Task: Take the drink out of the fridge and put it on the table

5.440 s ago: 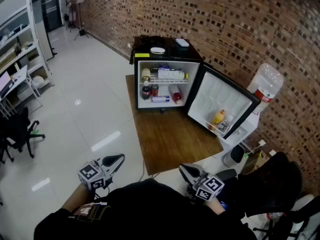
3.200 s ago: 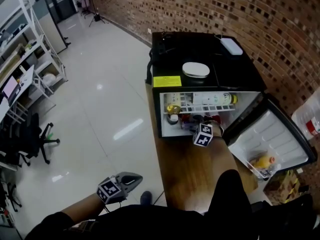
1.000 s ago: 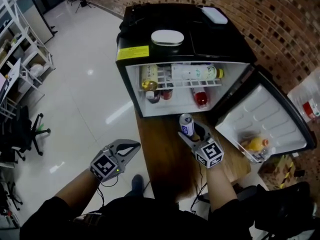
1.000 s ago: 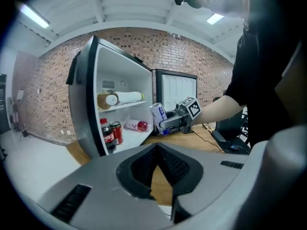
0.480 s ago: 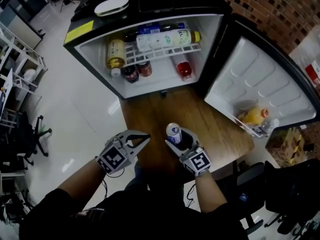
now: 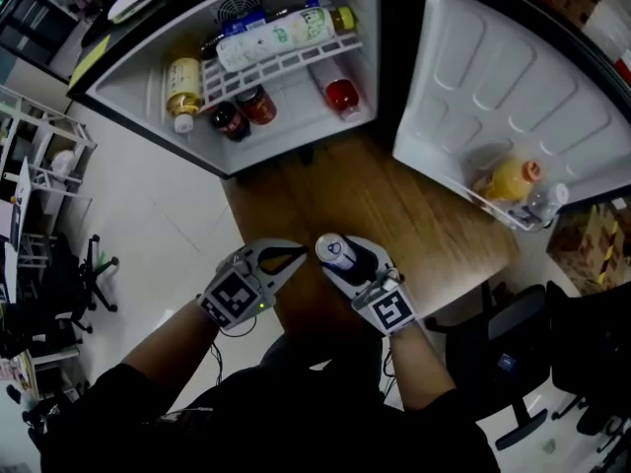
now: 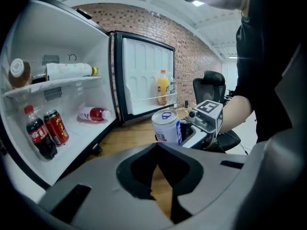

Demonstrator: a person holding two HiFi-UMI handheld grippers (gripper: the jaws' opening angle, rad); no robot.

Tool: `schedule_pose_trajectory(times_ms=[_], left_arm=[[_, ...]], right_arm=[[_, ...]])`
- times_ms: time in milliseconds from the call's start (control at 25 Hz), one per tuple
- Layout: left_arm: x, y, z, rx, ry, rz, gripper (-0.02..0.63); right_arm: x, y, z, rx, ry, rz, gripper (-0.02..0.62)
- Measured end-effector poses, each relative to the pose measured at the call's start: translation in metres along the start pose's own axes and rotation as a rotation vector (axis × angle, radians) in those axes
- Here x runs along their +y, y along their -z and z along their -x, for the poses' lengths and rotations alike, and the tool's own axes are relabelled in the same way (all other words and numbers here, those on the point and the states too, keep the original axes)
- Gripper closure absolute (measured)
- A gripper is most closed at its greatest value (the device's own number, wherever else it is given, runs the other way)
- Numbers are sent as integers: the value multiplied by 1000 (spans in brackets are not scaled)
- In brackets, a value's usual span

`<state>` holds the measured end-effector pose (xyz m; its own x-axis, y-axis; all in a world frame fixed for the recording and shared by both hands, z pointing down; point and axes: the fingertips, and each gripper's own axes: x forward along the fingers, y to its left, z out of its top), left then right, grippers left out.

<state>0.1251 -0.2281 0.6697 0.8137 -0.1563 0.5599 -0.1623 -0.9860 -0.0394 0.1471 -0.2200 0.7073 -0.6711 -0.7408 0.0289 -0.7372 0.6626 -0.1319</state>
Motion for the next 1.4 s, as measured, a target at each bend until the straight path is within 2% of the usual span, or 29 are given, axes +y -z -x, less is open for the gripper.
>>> schedule_pose_trajectory(times_ms=[200, 400, 720, 1040, 1400], left_arm=[[-6, 2, -15, 24, 8, -21, 607], [-13, 0, -18, 32, 17, -38, 607], [-39, -1, -29, 43, 80, -70, 607], [-41, 10, -31, 70, 85, -112, 607], [-42, 6, -28, 55, 78, -86, 607]], right_arm=[[9, 9, 0, 24, -38, 91, 325], [9, 32, 5, 151, -49, 57, 325], [19, 49, 17, 273, -99, 115, 322], [18, 53, 21, 278, -97, 32, 302], [19, 60, 40, 335, -92, 51, 299]])
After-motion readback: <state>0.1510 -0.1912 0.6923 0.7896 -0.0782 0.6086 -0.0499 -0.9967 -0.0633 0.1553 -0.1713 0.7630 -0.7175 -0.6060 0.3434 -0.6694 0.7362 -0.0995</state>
